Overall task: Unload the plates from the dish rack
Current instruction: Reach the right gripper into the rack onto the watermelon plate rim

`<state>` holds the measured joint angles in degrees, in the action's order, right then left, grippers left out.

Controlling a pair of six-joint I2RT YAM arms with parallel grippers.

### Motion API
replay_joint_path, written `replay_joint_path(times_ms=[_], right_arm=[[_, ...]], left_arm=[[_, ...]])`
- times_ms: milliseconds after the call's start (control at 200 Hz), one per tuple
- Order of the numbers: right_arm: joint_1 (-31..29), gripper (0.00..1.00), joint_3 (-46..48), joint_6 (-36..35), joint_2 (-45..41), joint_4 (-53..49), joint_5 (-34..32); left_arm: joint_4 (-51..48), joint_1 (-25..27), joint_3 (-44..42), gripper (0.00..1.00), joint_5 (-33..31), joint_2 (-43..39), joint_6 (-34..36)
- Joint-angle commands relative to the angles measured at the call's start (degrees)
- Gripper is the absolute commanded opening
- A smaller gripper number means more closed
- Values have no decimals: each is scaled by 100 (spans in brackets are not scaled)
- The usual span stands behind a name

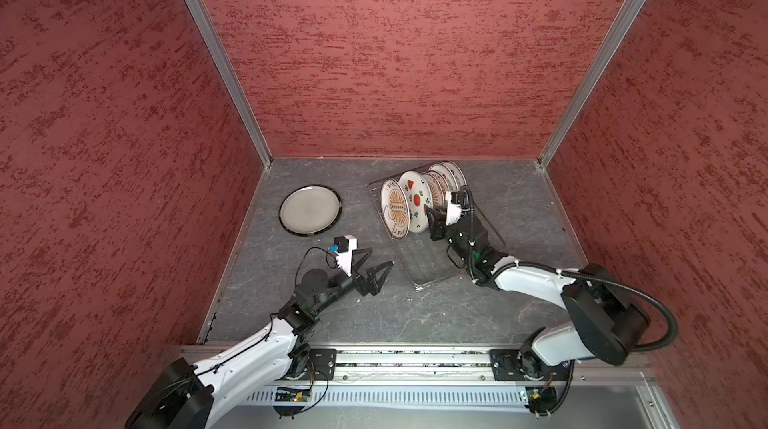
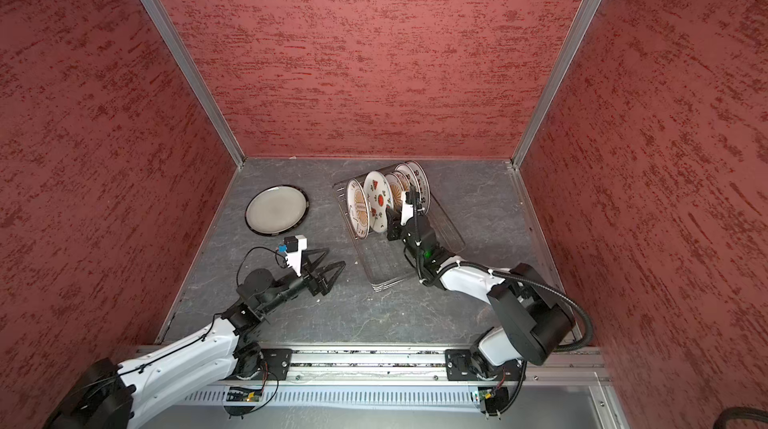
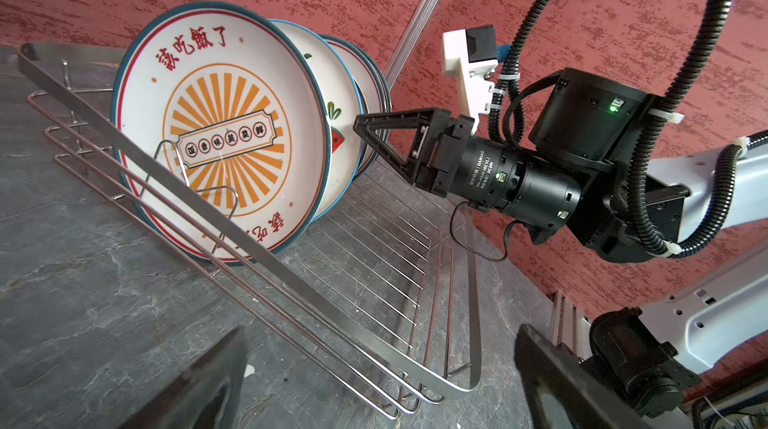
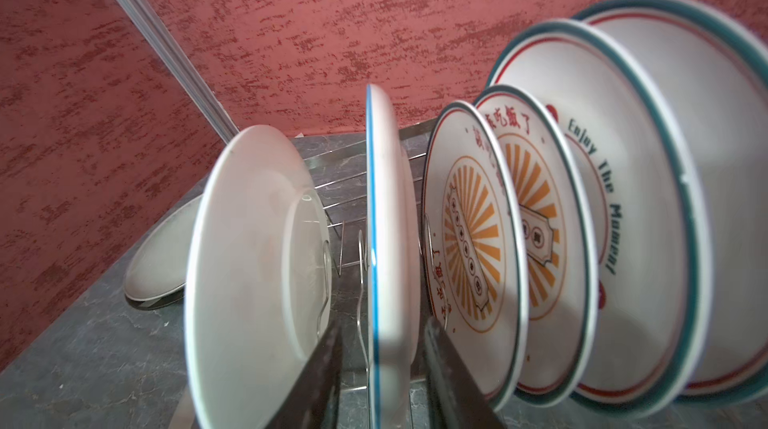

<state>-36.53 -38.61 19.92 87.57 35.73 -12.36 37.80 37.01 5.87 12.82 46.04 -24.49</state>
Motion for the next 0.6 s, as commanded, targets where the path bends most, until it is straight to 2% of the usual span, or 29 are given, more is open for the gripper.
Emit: replay_joint_path(times_ms=[0,140,301,461,591], right_arm=[[2,25,-325,86,287,39,-351],[-62,25,-606,106,664,27,-316],[-186,29,-896,281,1022,-28,-802],[-240,32,-1118,403,1335,-16,-906],[-283,31,-1244,441,1488,9,-989]], left_arm=[[301,-11,-2,99,-94,53,162],[308,-11,4,99,-114,62,162],[205,-10,-7,99,-147,-77,159],[98,1,-78,99,-535,-258,198],[-36,8,-85,99,-531,-420,201]])
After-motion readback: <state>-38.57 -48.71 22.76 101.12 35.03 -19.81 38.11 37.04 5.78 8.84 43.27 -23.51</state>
